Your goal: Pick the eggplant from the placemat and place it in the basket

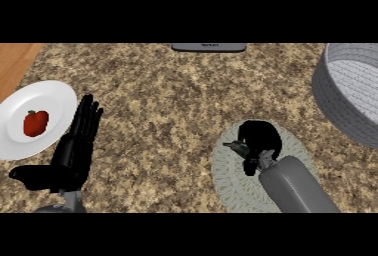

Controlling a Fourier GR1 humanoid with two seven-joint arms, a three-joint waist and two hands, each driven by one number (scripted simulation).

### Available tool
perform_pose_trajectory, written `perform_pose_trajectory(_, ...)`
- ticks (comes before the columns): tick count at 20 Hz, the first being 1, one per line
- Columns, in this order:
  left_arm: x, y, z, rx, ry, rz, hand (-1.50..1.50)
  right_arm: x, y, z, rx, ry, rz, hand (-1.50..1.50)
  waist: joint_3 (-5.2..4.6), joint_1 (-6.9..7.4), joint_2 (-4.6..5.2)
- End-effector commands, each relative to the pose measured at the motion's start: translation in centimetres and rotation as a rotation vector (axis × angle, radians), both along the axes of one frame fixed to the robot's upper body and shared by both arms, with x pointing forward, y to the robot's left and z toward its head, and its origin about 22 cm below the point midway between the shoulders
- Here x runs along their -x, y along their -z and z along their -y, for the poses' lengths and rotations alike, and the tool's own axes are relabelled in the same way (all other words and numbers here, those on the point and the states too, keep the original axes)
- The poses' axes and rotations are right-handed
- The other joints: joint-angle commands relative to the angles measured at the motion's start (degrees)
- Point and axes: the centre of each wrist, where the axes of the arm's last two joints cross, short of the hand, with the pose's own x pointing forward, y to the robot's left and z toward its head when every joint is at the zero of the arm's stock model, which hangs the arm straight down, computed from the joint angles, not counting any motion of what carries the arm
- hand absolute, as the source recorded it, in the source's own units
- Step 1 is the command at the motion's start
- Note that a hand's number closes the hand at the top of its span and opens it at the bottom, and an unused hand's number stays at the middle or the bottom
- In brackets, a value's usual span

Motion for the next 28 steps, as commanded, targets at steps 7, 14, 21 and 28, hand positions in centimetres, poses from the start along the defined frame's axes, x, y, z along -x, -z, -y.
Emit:
perform_pose_trajectory(7, -0.6, -1.1, 0.9, -0.004, 0.072, 0.039, 0.00, -7.4, -3.2, 8.8, 0.005, 0.867, 0.295, 1.50, 0.54, 4.02, 3.08)
perform_pose_trajectory(14, -1.2, -1.2, 2.2, 0.002, 0.103, 0.052, 0.00, -10.8, -7.0, 8.7, -0.058, 1.018, 0.641, 1.50, 0.49, 5.70, 2.96)
perform_pose_trajectory(21, -1.3, -0.6, 2.0, -0.006, 0.089, 0.022, 0.00, -13.3, -12.0, 5.8, -0.187, 0.993, 1.024, 1.50, 0.30, 4.67, 2.09)
perform_pose_trajectory(28, -1.9, -1.3, 0.9, -0.005, 0.057, 0.009, 0.00, -15.3, -15.5, 2.3, -0.246, 1.000, 1.153, 1.50, 0.22, 2.64, 1.28)
